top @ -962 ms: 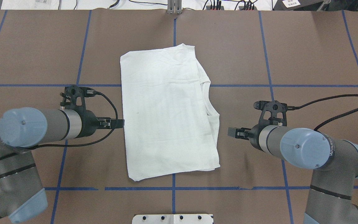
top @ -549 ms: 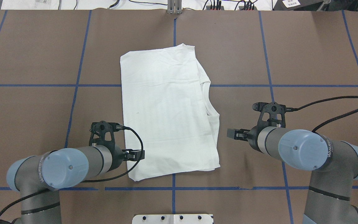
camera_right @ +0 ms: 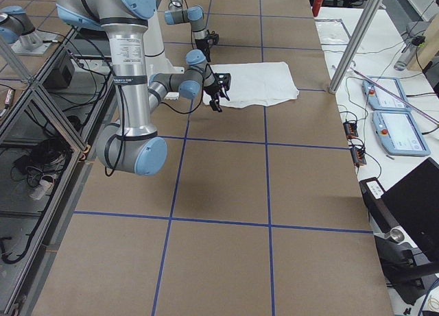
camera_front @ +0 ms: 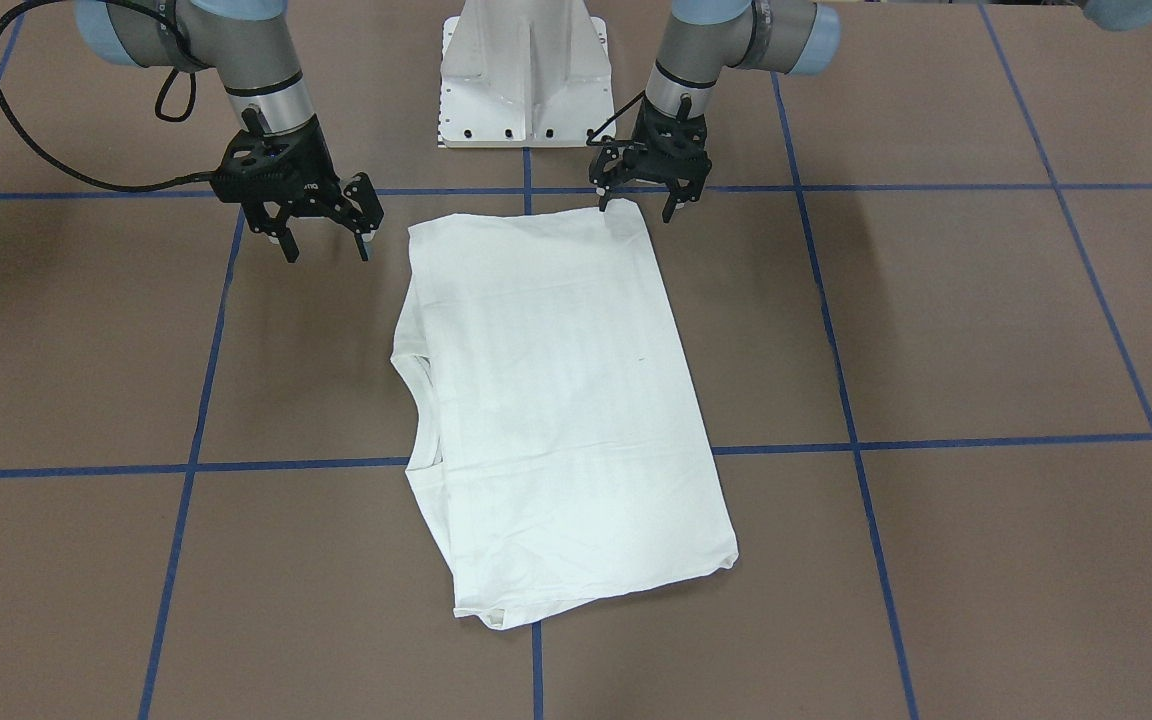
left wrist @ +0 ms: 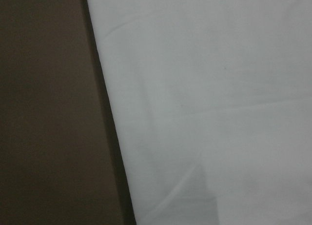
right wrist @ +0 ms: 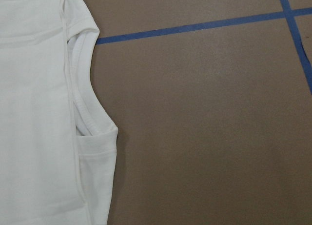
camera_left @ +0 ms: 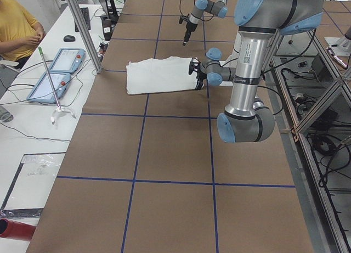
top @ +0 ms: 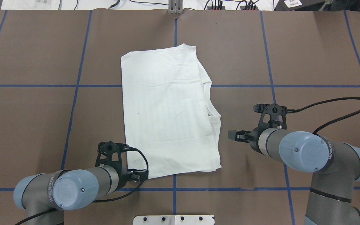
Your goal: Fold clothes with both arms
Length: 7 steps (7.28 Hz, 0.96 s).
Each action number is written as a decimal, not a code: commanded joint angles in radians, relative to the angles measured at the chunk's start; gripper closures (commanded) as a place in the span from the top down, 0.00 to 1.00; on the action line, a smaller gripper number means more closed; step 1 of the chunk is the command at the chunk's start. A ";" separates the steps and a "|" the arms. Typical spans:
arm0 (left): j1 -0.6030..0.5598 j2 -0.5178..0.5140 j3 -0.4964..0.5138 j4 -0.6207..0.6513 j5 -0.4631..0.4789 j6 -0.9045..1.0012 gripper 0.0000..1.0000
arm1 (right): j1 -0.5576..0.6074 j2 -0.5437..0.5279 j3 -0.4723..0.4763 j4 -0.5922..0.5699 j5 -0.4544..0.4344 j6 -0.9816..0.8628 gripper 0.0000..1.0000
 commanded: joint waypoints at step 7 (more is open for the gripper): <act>0.005 -0.006 0.003 0.003 -0.001 0.000 0.54 | -0.004 -0.001 -0.003 0.000 -0.002 0.000 1.00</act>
